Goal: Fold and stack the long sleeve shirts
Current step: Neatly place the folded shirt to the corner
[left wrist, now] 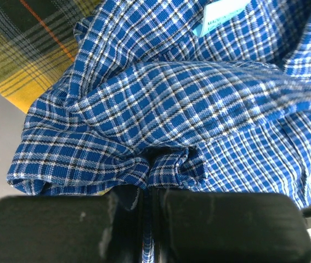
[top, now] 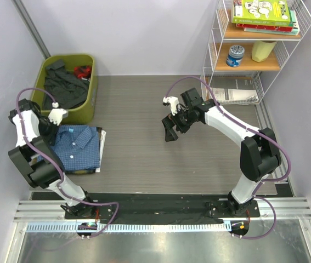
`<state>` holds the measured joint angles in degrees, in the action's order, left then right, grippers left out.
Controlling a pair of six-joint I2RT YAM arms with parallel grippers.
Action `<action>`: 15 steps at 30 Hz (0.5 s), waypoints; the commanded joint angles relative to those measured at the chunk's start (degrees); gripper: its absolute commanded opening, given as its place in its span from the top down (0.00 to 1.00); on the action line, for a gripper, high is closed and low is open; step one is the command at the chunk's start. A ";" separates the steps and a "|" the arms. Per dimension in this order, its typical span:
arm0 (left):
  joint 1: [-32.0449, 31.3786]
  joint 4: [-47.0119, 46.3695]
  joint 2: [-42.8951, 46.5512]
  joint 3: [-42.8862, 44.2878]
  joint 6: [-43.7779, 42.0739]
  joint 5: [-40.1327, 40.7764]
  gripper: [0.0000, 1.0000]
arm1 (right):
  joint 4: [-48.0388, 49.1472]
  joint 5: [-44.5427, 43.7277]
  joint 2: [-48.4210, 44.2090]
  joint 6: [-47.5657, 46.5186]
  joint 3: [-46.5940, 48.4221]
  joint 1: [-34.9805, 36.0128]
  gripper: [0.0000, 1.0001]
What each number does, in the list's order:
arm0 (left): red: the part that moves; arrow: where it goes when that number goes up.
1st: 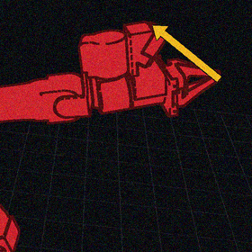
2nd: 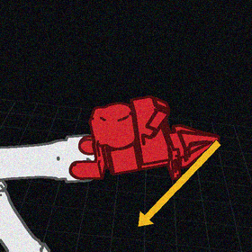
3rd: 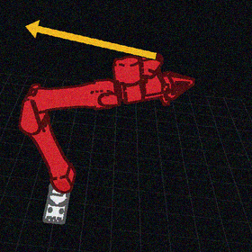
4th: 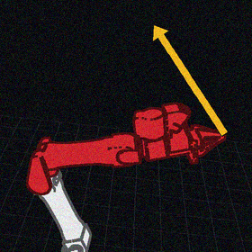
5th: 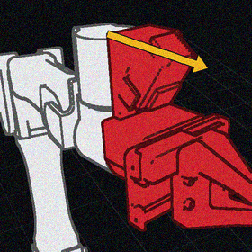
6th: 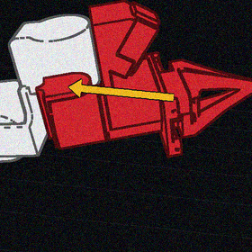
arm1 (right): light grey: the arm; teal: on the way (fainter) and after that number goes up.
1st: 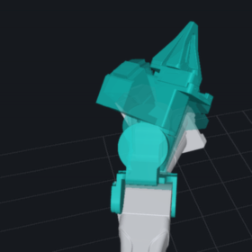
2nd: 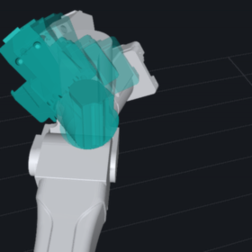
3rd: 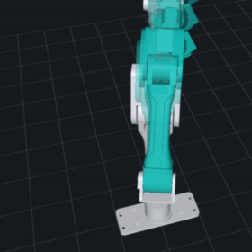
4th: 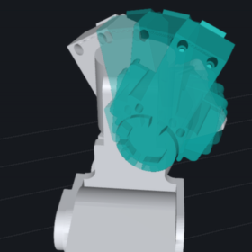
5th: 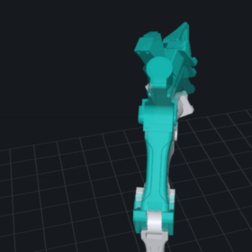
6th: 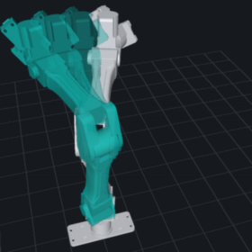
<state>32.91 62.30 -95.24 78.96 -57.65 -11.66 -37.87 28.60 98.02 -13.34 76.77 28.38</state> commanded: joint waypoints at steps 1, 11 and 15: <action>1.02 -3.68 -0.12 3.22 -3.26 0.76 1.00 | -0.19 -0.21 -1.95 -1.07 -1.10 0.01 0.00; 1.90 -8.85 -0.82 2.69 -1.43 2.60 0.89 | -0.63 0.23 -2.22 -1.25 -1.45 -0.08 0.00; 4.61 -8.87 -1.97 7.60 4.72 2.01 0.64 | -0.98 0.40 -2.83 -1.07 -1.36 0.01 0.00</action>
<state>34.28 58.39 -96.66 80.77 -57.56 -9.82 -38.92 28.60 98.00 -13.78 74.85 28.38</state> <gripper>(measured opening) 0.295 0.996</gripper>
